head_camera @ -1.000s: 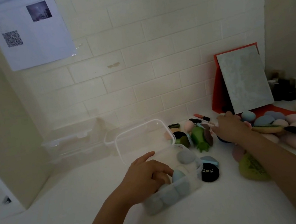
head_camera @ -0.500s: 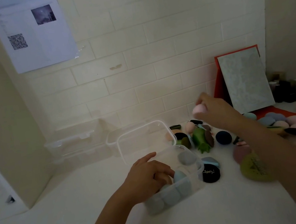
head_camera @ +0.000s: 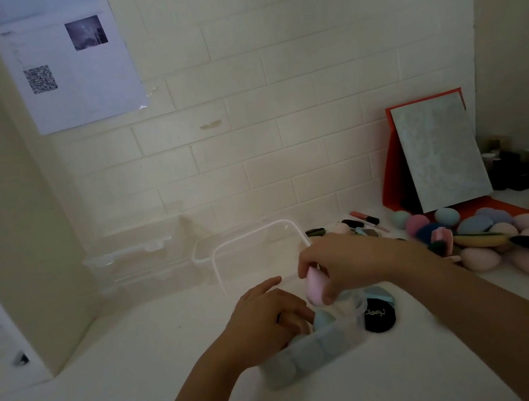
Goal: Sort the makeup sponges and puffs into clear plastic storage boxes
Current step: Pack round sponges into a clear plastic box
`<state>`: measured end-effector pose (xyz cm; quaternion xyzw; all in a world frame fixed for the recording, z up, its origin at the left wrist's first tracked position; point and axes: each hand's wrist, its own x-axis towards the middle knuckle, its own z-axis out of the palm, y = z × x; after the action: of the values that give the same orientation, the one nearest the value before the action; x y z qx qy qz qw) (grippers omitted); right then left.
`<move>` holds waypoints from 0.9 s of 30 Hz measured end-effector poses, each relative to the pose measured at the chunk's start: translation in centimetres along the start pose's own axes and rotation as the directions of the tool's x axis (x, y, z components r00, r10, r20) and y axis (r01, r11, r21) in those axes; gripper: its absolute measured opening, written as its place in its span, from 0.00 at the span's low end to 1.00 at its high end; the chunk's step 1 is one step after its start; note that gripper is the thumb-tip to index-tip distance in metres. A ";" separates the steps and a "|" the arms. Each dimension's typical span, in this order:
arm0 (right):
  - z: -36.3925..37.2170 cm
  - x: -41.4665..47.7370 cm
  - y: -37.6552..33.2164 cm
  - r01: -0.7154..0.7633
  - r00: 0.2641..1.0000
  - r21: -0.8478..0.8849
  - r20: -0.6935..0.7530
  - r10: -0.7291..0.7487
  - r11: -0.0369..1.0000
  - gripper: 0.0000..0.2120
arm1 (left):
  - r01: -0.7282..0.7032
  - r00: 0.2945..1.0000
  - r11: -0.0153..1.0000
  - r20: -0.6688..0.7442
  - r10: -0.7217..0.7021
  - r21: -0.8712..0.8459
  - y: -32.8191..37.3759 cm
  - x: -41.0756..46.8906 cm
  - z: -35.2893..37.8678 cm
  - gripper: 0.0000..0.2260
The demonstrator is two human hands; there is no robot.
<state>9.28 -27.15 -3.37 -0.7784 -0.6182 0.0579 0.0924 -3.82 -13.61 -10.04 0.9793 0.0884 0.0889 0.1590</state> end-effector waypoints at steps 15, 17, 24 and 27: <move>2.9 1.1 -0.1 0.017 0.998 -0.043 0.057 -0.015 0.999 0.15 | 0.037 0.999 0.994 -0.018 -0.035 0.106 1.1 -0.4 -0.6 0.14; 2.8 1.2 0.0 0.010 0.999 -0.039 0.053 -0.008 0.999 0.14 | 0.048 0.999 0.994 -0.012 -0.047 0.093 1.4 -0.6 -0.7 0.13; 0.7 0.8 0.7 -0.193 0.941 0.338 0.330 0.076 0.921 0.13 | 0.030 0.999 0.993 -0.028 -0.027 0.112 1.5 -0.5 -0.7 0.12; 0.5 0.5 0.6 -0.167 0.934 0.252 0.349 0.072 0.953 0.20 | 0.046 0.998 0.998 -0.049 -0.043 0.051 1.4 -0.4 -0.6 0.10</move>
<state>9.90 -26.79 -3.98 -0.7728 -0.5617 0.2812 0.0899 -4.11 -14.79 -9.13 0.9785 0.1162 0.1063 0.1332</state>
